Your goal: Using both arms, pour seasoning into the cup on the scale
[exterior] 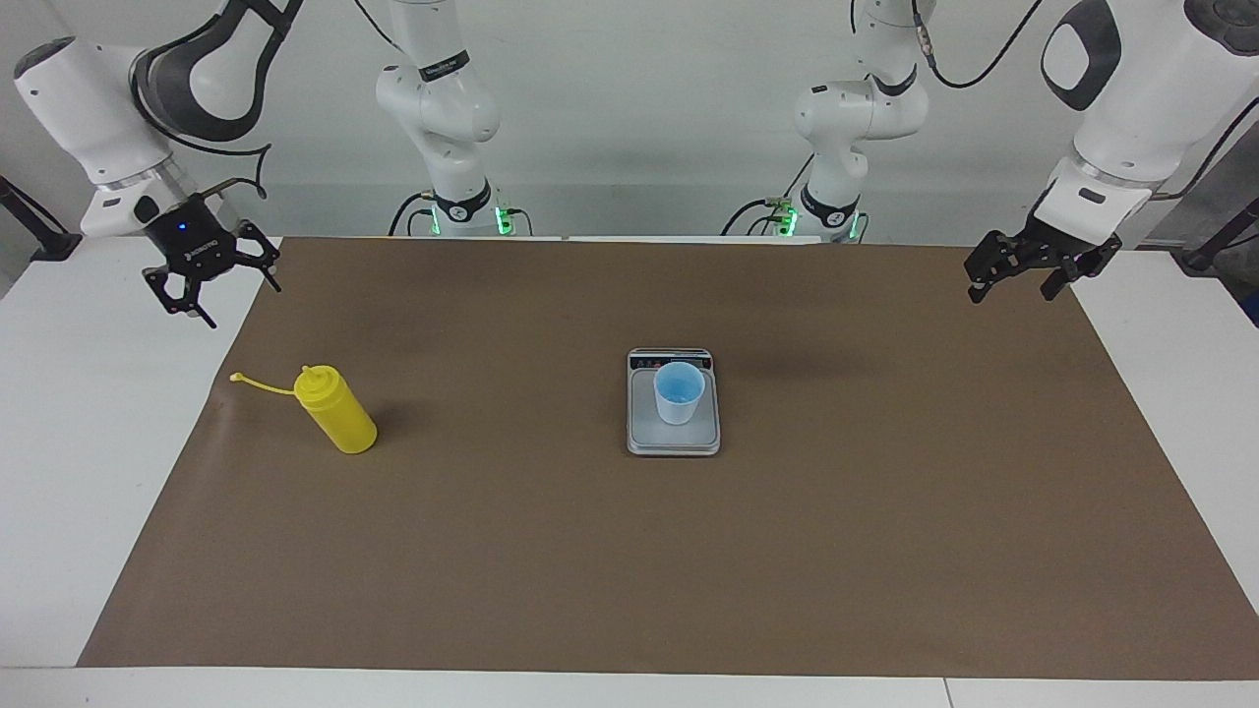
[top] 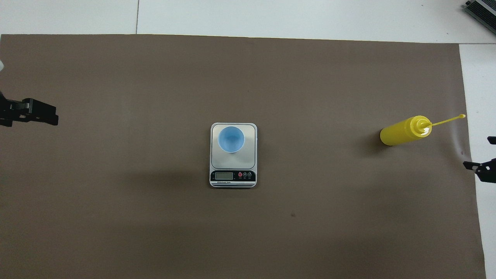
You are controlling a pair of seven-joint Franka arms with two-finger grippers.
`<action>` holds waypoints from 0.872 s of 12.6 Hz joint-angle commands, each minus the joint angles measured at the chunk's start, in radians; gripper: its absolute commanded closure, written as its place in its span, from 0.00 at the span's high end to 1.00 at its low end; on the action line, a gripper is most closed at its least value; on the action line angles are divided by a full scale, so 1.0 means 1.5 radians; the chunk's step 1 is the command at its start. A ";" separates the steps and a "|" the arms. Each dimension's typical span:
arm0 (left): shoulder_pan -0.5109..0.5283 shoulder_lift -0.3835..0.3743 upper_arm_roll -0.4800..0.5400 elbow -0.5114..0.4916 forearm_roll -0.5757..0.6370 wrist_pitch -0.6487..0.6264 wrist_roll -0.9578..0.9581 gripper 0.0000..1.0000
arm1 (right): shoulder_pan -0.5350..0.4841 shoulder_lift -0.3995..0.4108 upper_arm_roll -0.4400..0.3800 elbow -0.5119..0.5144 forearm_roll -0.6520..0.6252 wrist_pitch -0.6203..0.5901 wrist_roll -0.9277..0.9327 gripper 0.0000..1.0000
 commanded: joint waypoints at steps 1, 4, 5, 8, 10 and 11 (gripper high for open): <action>0.001 -0.013 0.000 -0.009 0.006 -0.006 -0.006 1.00 | 0.046 0.002 0.004 0.036 -0.050 -0.004 0.201 1.00; 0.001 -0.013 0.000 -0.009 0.006 -0.006 -0.006 1.00 | 0.089 0.004 0.006 0.055 -0.054 -0.005 0.397 1.00; 0.001 -0.012 0.000 -0.009 0.006 -0.006 -0.006 1.00 | 0.097 0.006 0.006 0.066 -0.061 -0.005 0.461 1.00; 0.001 -0.012 0.000 -0.009 0.006 -0.006 -0.006 1.00 | 0.133 0.031 0.006 0.125 -0.129 -0.022 0.584 1.00; 0.001 -0.012 0.000 -0.009 0.006 -0.006 -0.006 1.00 | 0.163 0.039 0.006 0.159 -0.147 -0.033 0.700 1.00; 0.001 -0.013 0.000 -0.009 0.006 -0.006 -0.006 1.00 | 0.174 0.055 0.006 0.183 -0.162 -0.047 0.731 1.00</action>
